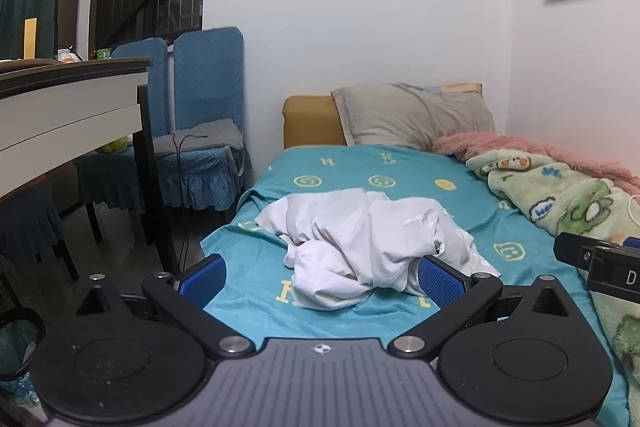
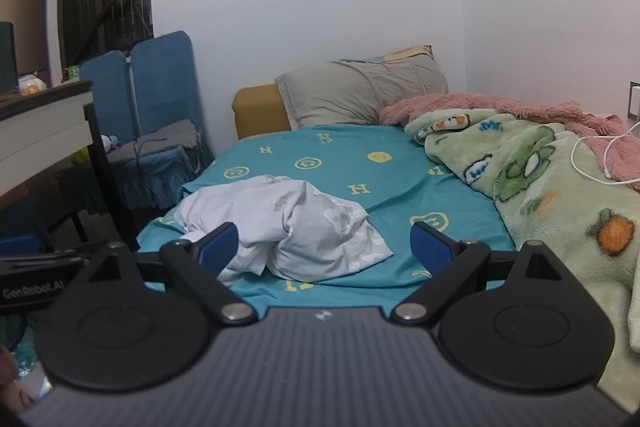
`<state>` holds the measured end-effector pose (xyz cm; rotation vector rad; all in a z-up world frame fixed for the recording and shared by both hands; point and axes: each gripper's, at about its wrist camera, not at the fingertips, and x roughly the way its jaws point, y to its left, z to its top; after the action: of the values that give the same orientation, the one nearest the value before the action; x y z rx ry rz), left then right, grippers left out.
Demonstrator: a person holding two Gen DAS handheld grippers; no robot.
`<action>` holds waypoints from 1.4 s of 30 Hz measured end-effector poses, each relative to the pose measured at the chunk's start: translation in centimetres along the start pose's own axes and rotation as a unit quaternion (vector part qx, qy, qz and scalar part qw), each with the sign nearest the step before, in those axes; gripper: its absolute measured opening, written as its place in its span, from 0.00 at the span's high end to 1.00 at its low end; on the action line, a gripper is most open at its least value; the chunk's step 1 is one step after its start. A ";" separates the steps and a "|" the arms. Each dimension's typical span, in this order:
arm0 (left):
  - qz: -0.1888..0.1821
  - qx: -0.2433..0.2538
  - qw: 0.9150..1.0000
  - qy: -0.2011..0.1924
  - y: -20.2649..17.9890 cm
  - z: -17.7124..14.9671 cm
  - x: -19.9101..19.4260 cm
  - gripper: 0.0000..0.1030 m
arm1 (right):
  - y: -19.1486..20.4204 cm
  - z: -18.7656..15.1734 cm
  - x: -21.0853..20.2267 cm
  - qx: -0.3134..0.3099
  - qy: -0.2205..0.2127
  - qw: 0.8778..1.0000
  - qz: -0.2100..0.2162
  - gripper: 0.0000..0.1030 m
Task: Fold clothes
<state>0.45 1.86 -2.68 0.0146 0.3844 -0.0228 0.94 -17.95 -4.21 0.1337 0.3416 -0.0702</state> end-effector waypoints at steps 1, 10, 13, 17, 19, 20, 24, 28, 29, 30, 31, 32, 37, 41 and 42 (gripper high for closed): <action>-0.002 -0.005 1.000 0.005 0.0 -0.1 0.4 0.00 | -0.1 0.0 0.0 0.002 0.001 1.000 -0.001 0.09; -0.024 -0.036 0.992 0.122 -0.3 -0.9 8.2 0.00 | -1.4 0.0 0.4 0.019 0.009 1.000 -0.023 0.09; -0.046 -0.025 0.983 0.174 -0.8 -1.5 12.6 0.02 | -2.4 -0.1 1.0 0.045 0.025 0.998 -0.025 0.09; -0.049 0.018 0.985 0.167 -1.7 -2.1 16.8 0.03 | -3.4 -0.6 2.0 0.076 0.041 0.996 -0.031 0.09; -0.052 0.034 0.986 0.152 -2.5 -3.0 18.2 0.04 | -3.7 -0.9 2.6 0.088 0.046 0.994 -0.036 0.09; -0.054 0.039 0.987 0.147 -2.9 -3.4 19.0 0.05 | -3.7 -1.0 2.9 0.092 0.049 0.994 -0.039 0.09; -0.082 0.009 0.982 0.171 -4.0 -4.0 22.4 0.19 | -4.2 -1.6 4.6 0.113 0.064 0.991 -0.045 0.09; -0.106 0.018 0.981 0.164 -4.8 -4.4 24.6 0.32 | -4.6 -2.3 6.6 0.127 0.085 0.987 -0.050 0.09; -0.112 0.020 0.980 0.162 -5.0 -4.5 25.2 0.34 | -4.7 -2.5 6.9 0.130 0.090 0.986 -0.051 0.09; -0.115 0.018 0.980 0.160 -5.0 -4.5 25.5 0.36 | -4.8 -2.7 7.3 0.133 0.095 0.985 -0.052 0.09; -0.117 0.015 0.980 0.159 -5.0 -4.6 25.8 0.39 | -4.9 -2.9 7.6 0.136 0.101 0.984 -0.053 0.09; -0.118 0.011 0.980 0.158 -4.9 -4.6 26.1 0.47 | -5.0 -3.1 7.8 0.138 0.105 0.983 -0.053 0.09; -0.120 -0.024 0.981 0.149 -3.9 -4.1 26.0 0.85 | -5.1 -3.4 8.2 0.139 0.109 0.983 -0.056 0.09; -0.143 -0.017 0.986 0.084 -3.9 -1.3 22.1 0.89 | -5.2 -3.2 8.1 0.128 0.096 0.985 -0.059 0.09; -0.150 -0.017 0.986 0.066 -3.7 -0.4 20.6 0.89 | -5.2 -3.1 8.1 0.125 0.090 0.986 -0.059 0.09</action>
<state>19.34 -2.27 -10.80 -0.0754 0.5174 -0.3145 7.03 -22.97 -10.48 0.3707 0.5205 -0.2186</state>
